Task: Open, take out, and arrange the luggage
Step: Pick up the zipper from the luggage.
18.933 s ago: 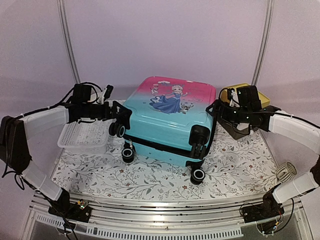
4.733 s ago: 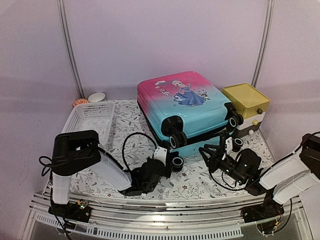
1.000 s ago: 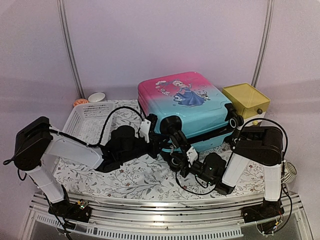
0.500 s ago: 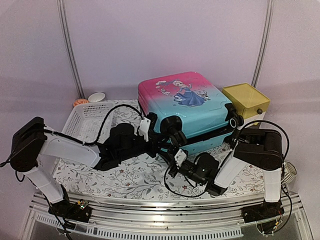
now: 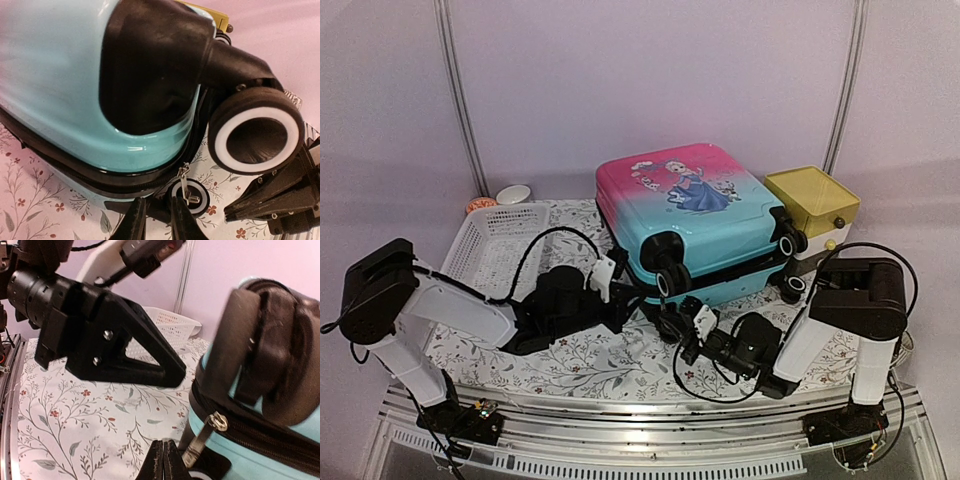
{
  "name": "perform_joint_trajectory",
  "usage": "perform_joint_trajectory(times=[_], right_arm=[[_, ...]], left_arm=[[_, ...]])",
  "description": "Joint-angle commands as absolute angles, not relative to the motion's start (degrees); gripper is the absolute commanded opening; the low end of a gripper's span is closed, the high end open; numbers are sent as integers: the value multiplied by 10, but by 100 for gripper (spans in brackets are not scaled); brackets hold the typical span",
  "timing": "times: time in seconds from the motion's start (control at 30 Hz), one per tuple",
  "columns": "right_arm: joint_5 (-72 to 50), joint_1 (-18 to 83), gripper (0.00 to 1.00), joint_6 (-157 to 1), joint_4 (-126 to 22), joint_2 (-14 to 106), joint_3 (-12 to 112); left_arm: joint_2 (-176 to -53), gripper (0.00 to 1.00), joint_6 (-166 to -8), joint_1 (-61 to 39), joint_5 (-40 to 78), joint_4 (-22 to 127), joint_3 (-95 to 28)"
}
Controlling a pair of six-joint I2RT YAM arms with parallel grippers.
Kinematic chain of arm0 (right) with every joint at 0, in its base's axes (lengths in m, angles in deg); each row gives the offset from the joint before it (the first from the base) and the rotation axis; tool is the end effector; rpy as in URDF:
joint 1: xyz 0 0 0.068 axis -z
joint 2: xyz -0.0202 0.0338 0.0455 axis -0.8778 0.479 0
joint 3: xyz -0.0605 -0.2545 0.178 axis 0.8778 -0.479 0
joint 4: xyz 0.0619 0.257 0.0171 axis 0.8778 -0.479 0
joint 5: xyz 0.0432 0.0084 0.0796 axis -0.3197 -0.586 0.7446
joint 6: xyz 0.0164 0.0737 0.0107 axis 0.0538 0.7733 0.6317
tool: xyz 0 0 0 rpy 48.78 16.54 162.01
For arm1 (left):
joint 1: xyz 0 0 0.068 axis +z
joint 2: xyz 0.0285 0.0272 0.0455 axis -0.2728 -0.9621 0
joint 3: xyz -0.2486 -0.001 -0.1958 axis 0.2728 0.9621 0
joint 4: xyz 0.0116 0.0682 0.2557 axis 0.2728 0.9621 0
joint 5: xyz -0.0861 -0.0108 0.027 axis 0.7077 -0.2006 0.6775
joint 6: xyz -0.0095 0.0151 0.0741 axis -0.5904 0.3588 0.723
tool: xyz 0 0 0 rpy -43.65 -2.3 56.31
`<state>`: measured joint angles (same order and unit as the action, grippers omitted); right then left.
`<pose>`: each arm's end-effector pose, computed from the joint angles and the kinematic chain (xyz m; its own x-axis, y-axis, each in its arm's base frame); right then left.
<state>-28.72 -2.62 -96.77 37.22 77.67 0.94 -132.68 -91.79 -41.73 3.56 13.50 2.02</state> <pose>0.1646 0.3123 0.1593 0.1884 -0.0870 -0.9782 -0.7884 0.5805 -0.2035 0.1988 -0.2979 0.2103 -0.3568 0.0383 -0.9334 0.7019 0.6703 -0.2408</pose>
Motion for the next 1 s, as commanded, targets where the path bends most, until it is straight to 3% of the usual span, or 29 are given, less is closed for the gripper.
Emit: perform_joint_trajectory(times=[0.0,0.3,0.47,0.57,0.7,0.97], right_arm=[[-290,-3,5,-912,473,755,-34],[-270,32,7,-868,422,689,-72],[-245,54,11,-816,463,716,-87],[-237,61,18,-790,492,736,-81],[-237,61,40,-800,522,743,-78],[-263,61,49,-818,529,754,-82]], left_arm=[[-1343,20,-880,-440,-1,76,29],[-1389,23,-825,-504,-124,-3,32],[-1410,24,-848,-507,-122,-27,31],[-1411,24,-866,-502,-114,11,17],[-1396,26,-896,-488,-104,62,6],[-1351,31,-898,-469,-67,65,41]])
